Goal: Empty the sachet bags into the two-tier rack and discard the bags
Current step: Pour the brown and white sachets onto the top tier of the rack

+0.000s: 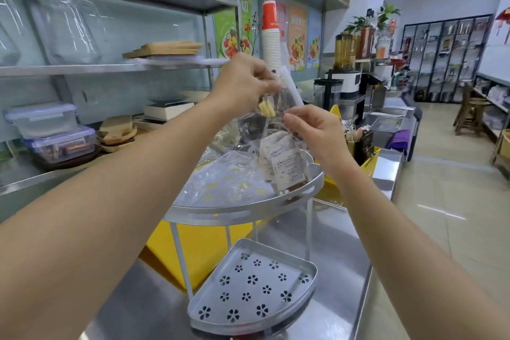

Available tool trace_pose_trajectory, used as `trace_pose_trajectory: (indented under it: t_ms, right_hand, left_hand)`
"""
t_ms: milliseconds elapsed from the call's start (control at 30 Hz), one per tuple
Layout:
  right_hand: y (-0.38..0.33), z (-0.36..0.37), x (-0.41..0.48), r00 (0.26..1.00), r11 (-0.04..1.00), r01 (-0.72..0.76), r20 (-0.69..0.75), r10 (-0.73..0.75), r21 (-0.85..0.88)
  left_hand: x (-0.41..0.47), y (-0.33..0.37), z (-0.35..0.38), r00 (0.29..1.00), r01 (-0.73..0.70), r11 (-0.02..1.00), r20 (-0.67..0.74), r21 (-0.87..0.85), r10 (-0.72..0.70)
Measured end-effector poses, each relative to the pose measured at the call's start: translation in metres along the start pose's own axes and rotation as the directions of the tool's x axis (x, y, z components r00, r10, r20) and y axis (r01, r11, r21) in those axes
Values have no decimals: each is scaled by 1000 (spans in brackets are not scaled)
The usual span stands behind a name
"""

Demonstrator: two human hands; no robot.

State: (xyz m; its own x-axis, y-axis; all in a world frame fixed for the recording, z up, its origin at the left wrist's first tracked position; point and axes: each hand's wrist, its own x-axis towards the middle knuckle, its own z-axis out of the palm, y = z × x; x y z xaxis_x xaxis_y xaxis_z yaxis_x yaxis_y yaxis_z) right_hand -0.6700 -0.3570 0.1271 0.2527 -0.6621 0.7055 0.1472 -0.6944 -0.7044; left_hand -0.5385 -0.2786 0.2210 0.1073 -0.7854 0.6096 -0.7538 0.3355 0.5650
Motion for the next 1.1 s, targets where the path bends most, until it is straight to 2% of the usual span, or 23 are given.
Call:
trace_pose_trajectory:
  t_ms: [167, 300, 367, 467, 667, 800, 933, 1100]
  right_hand:
    - [19, -9, -17, 993, 993, -117, 9, 117, 7]
    - [32, -21, -27, 954, 959, -282, 110, 280, 1]
    - [36, -27, -30, 942, 953, -301, 150, 300, -16]
    - [35, -29, -30, 954, 964, -262, 136, 267, -49]
    - [21, -23, -13, 971, 968, -233, -70, 227, -93]
    - [2, -27, 9, 972, 969, -211, -132, 194, -131]
    - [-21, -30, 34, 990, 959, -111, -112, 84, -260]
    - [-41, -31, 61, 996, 895, 20, -74, -59, -446]
  left_hand:
    - [6, -2, 3, 994, 40, 997, -94, -69, -46]
    - [10, -1, 8, 992, 37, 996, -118, -84, -47]
    - [12, -2, 10, 992, 43, 995, -114, -91, -53]
    - [14, -3, 10, 994, 53, 991, -89, -119, -64]
    - [15, -11, -5, 989, 46, 984, -128, -170, -68]
    - [15, -15, -17, 969, 117, 953, -180, -278, -172]
    - [15, -19, -29, 933, 175, 892, -219, -417, -285]
    - [13, -22, -37, 905, 195, 809, -217, -554, -366]
